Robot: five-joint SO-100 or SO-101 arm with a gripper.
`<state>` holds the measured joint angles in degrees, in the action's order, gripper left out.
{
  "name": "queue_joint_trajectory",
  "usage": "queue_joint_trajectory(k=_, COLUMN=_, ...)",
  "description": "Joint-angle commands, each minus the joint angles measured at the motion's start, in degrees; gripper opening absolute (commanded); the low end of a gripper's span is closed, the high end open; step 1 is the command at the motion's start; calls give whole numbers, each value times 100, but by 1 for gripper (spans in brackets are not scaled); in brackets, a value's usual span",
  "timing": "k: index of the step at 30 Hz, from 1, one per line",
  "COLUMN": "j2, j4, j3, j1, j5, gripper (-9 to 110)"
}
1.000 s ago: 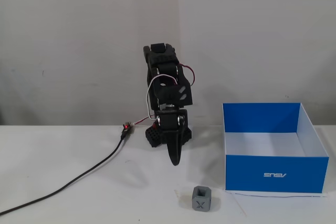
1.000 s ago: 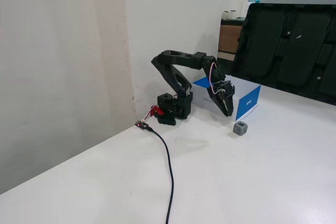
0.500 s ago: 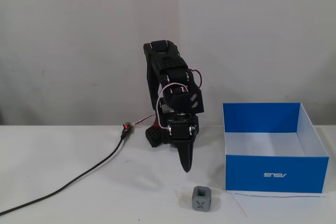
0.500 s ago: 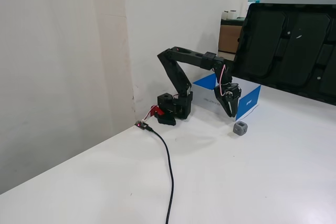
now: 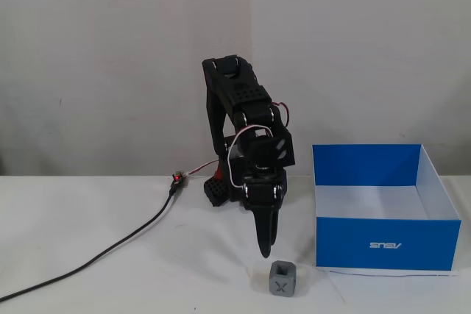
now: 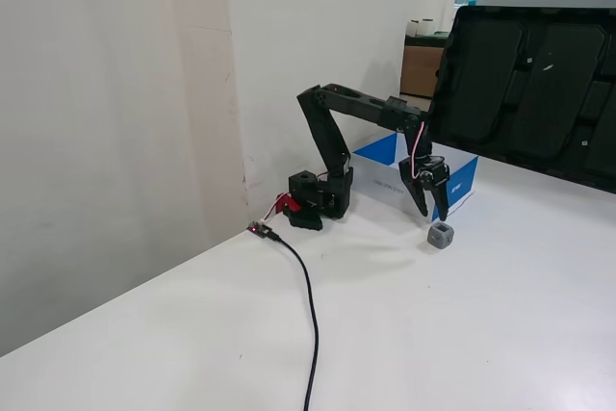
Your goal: Pick the gray block and keep it in the box.
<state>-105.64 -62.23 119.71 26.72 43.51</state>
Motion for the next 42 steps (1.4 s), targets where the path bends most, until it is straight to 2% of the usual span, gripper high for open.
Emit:
queue_joint_trajectory(k=1, j2=220, j4=97, j3=-571, j1=44, j5=62, gripper=18)
queue_joint_trajectory(k=20, j2=1204, j4=158, j3=-1020, j1=387, j5=334, gripper=25)
queue_joint_trajectory(k=42, j2=2180, j4=202, j3=-1441, j1=431, j5=369, gripper=26)
